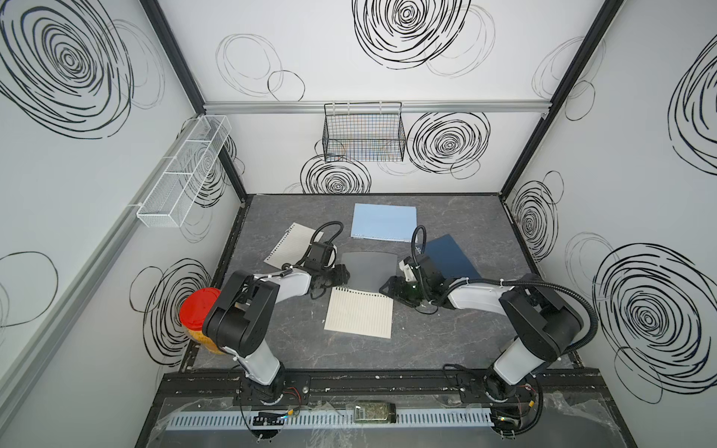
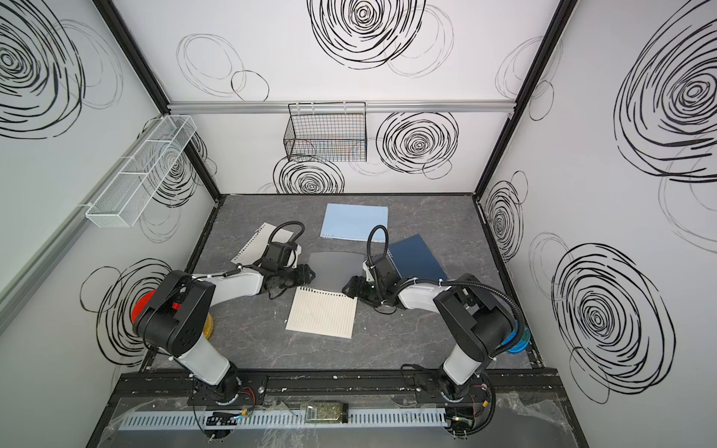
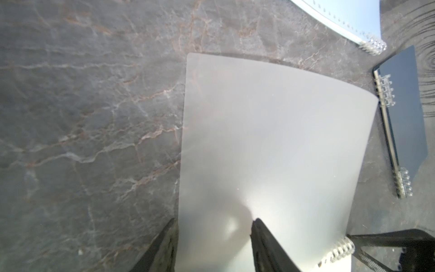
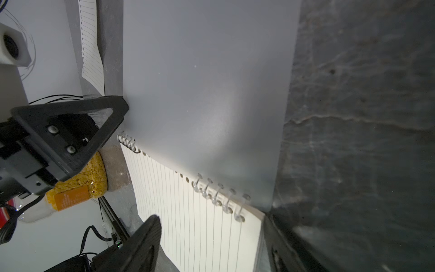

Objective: Tear off pages from different notebooks
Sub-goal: Close the notebook at the center of the board.

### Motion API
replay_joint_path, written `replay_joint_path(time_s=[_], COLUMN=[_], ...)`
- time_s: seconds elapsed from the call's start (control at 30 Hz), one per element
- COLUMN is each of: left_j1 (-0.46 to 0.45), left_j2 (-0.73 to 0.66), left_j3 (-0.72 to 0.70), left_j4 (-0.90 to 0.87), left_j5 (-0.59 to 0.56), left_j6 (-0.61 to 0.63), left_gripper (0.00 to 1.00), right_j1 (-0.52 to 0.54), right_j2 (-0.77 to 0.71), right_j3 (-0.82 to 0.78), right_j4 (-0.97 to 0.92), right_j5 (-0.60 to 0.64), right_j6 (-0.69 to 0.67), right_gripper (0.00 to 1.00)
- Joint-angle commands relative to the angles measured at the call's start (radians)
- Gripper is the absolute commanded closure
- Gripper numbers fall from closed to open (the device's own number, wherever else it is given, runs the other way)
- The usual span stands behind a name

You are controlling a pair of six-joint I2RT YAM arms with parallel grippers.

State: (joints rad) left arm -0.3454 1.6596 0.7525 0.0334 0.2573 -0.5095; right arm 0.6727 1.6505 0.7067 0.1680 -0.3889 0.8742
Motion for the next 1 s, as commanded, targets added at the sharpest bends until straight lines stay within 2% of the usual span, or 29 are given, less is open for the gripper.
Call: replay_joint_path(time_s=[0.0, 0.4, 0.97], left_j1=[-0.014, -0.006, 0.024], left_j2=[-0.046, -0.162, -0.258], left_j3=[-0.037, -0.083, -0.115], left_j4=[-0.081, -0.026, -0.044], left_j5=[0.081, 0.151, 0.160], left_j6=[-0.036, -0.072, -0.075], left_gripper=[0.47, 0.47, 0.46], right_j1=[-0.014, -0.037, -0.068], right_j2=[0.040, 0.094, 0.152], right_j3=[0.013, 0.066, 0.164], right_j4=[-0.072, -0.086, -0.134], right_j5=[0.035, -0.013, -0.030], right_j6=[-0.028, -0.091, -0.145], right_gripper=[0.28, 0.28, 0.29])
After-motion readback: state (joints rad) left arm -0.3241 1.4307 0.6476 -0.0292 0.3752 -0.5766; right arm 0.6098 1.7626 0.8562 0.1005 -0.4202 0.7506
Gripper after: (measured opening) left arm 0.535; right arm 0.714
